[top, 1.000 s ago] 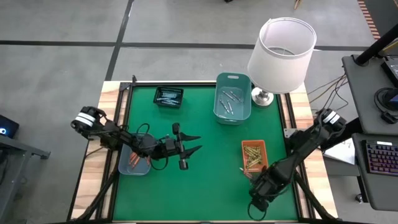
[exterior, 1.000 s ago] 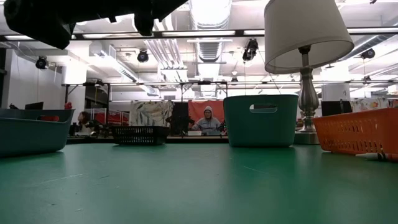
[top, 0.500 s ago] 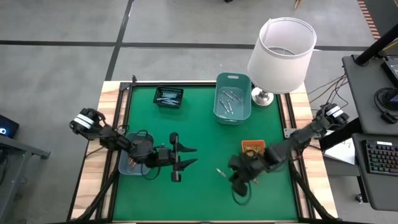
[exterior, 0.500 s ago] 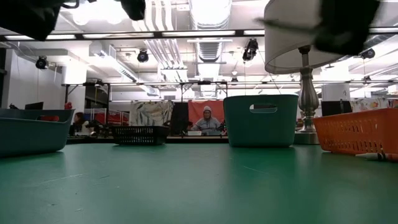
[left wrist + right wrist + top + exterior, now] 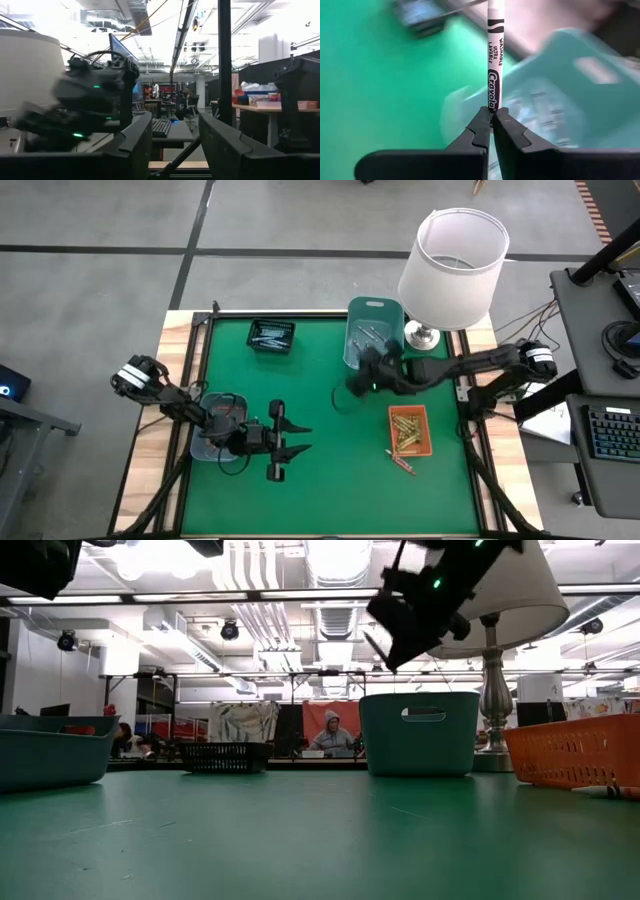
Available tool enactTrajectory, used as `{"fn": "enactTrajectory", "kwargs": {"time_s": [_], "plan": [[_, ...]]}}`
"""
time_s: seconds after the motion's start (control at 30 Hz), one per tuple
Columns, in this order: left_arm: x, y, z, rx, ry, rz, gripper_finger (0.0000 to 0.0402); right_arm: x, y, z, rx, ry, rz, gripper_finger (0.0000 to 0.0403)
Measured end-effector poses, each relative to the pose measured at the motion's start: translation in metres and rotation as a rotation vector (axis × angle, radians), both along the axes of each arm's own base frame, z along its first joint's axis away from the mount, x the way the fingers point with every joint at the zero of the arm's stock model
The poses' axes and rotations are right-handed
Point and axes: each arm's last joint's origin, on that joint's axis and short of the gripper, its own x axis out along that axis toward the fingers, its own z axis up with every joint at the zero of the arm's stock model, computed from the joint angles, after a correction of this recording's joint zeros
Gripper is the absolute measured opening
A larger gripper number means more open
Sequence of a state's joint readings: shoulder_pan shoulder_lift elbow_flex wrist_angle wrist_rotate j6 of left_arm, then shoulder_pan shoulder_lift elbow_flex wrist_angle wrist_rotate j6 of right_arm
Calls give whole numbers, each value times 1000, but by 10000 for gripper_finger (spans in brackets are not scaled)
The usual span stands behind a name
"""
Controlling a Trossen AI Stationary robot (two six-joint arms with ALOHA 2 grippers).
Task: Sort crayons
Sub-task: Put the white crayon into the green bin, then put the orange crayon into the blue bin
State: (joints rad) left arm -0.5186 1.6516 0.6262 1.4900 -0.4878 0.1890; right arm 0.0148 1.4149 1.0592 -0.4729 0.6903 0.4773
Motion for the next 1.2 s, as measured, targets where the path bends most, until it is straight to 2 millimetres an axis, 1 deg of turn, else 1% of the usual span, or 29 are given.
{"fn": "enactTrajectory", "kwargs": {"time_s": [0.03, 0.1, 0.2, 0.27, 0.37, 0.47, 0.7, 0.83, 0.93, 1.03, 1.1, 1.2], "plan": [[0, 0, 0, 0, 0, 1, 143, -1, -10, 1, -27, -5, -54, 9], [0, 0, 0, 5, 0, 5, 143, -4, -33, 1, -30, -12, -144, 9], [0, 1, 0, 0, 8, 43, 143, -9, -63, -1, 34, -19, -208, 9], [0, 3, 0, -9, 21, 99, 143, -12, -78, -2, 91, -21, -220, 11], [-1, 5, 0, -31, 38, 168, 143, -16, -90, -3, 136, -27, -229, 21], [0, 7, 0, -40, 47, 199, 143, -17, -94, -3, 134, -18, -228, 43], [0, 7, 0, -21, 51, 215, 143, -18, -93, -3, 130, -13, -221, 103], [0, 7, 0, -16, 52, 219, 143, -17, -85, 2, 149, -33, -177, 122], [0, 7, 0, -6, 53, 224, 143, -18, -73, 10, 197, -68, -95, 128], [-1, 8, 1, -3, 51, 227, 143, -19, -57, 20, 248, -107, 2, 128], [-1, 8, 2, -5, 48, 228, 143, -21, -42, 28, 285, -141, 69, 125], [-1, 8, 3, -3, 46, 230, 143, -22, -15, 36, 353, -171, 186, 118]]}}
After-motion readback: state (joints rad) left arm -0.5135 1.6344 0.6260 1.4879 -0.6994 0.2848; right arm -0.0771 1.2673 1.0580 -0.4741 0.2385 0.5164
